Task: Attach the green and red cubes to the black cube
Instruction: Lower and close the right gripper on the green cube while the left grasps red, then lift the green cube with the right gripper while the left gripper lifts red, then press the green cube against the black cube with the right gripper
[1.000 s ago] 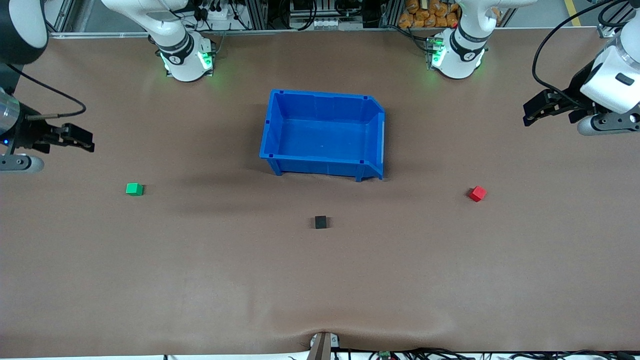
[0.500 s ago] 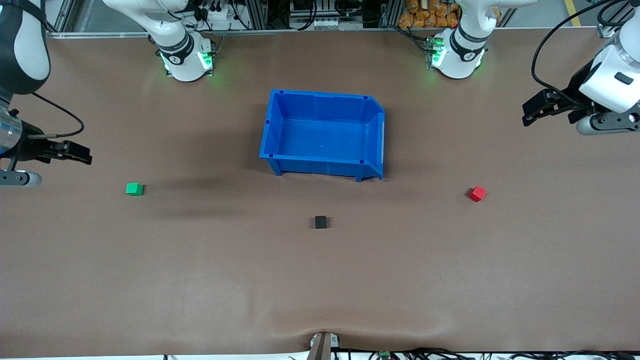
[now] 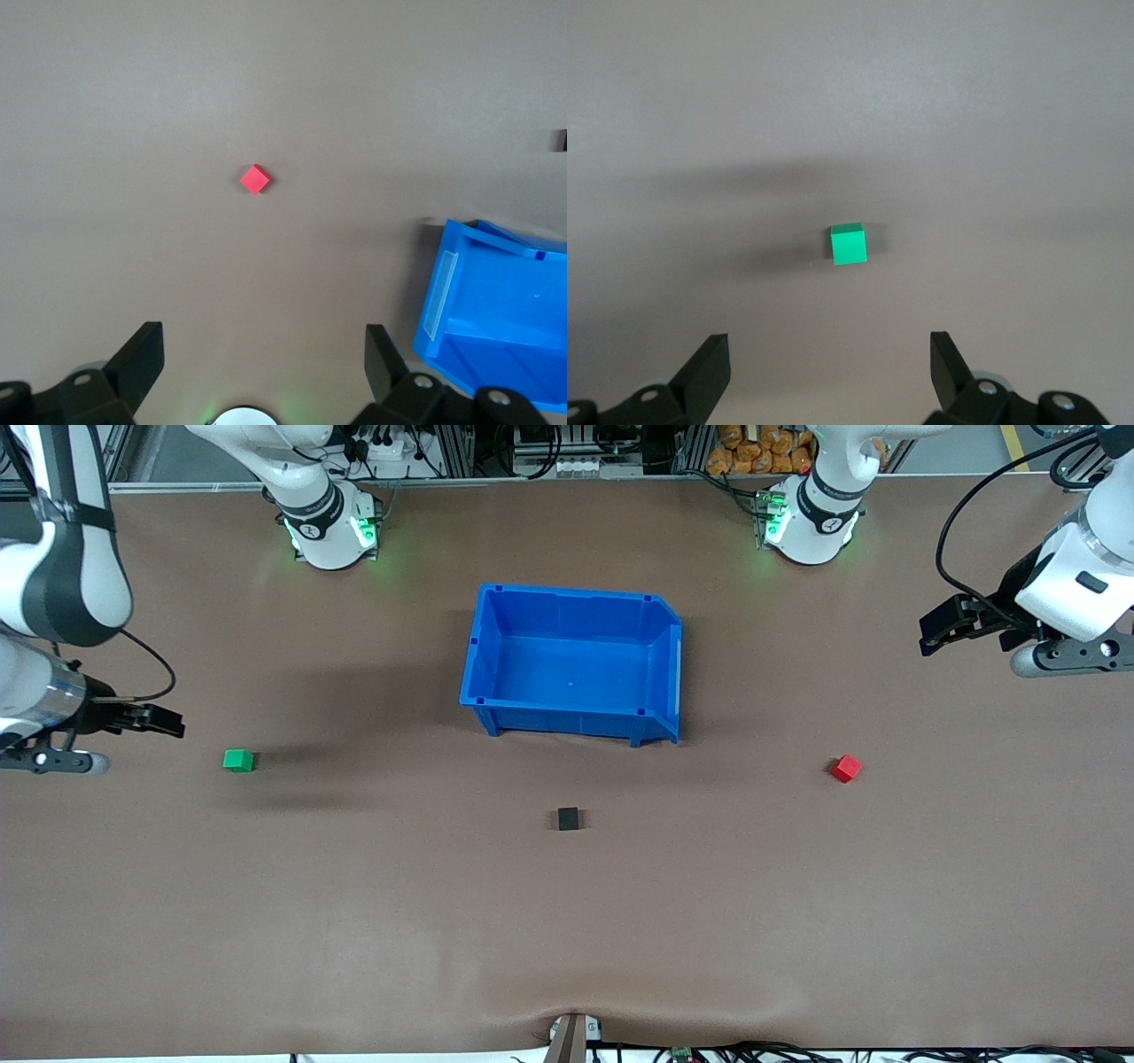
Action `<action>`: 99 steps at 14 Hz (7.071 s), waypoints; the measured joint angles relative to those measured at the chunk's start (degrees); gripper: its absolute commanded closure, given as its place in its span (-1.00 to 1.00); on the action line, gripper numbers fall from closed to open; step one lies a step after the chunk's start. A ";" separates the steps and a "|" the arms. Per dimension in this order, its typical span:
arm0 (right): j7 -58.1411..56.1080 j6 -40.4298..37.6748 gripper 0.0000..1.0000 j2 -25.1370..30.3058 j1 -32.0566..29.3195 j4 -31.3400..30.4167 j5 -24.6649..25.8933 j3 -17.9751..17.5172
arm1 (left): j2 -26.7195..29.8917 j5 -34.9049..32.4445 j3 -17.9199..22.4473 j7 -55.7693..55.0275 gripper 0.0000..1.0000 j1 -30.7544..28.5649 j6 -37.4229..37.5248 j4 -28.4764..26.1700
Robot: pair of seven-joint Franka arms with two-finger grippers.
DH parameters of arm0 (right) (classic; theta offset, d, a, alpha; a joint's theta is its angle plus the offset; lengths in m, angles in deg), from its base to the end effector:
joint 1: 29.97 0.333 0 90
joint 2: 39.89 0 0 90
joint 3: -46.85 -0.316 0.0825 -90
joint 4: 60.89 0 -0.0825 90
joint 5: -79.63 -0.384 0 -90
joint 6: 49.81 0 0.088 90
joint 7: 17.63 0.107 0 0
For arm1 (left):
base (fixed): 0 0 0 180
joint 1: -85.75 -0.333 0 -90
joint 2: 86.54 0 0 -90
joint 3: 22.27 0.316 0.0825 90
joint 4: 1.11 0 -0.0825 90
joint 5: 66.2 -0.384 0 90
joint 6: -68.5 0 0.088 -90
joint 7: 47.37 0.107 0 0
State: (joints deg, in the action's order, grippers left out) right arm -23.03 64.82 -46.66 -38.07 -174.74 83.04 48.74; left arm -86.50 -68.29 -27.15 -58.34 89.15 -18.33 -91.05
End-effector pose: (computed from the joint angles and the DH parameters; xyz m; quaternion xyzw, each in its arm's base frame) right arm 0.5589 -0.1017 0.3970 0.9979 -0.0262 -0.0555 0.0211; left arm 0.5431 -0.0749 0.6207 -0.9992 -0.0240 0.0234 0.0225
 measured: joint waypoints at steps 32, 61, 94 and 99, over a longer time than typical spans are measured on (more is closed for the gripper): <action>-9.18 18.93 1.00 -20.80 -2.89 -5.23 -0.05 -0.46 | -21.91 -5.76 0.44 -43.09 -1.00 -8.88 -48.33 -27.72; -68.02 3.95 1.00 -29.43 22.71 29.53 2.80 -6.01 | -26.89 -6.15 -3.50 -51.36 1.00 -10.16 -54.47 -30.66; -34.12 5.27 1.00 -54.80 45.59 55.85 3.81 -2.25 | -54.78 2.78 -11.44 -112.91 1.00 16.75 -41.16 19.44; -32.09 6.23 -1.00 -54.98 45.64 55.85 3.81 -2.22 | -56.07 2.78 -9.91 -114.33 1.00 19.38 -43.54 19.47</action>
State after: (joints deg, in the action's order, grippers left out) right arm -55.12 71.05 -101.63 7.57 -118.88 86.85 46.52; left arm -142.56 -65.51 -37.06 -172.67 108.53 -61.87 -71.58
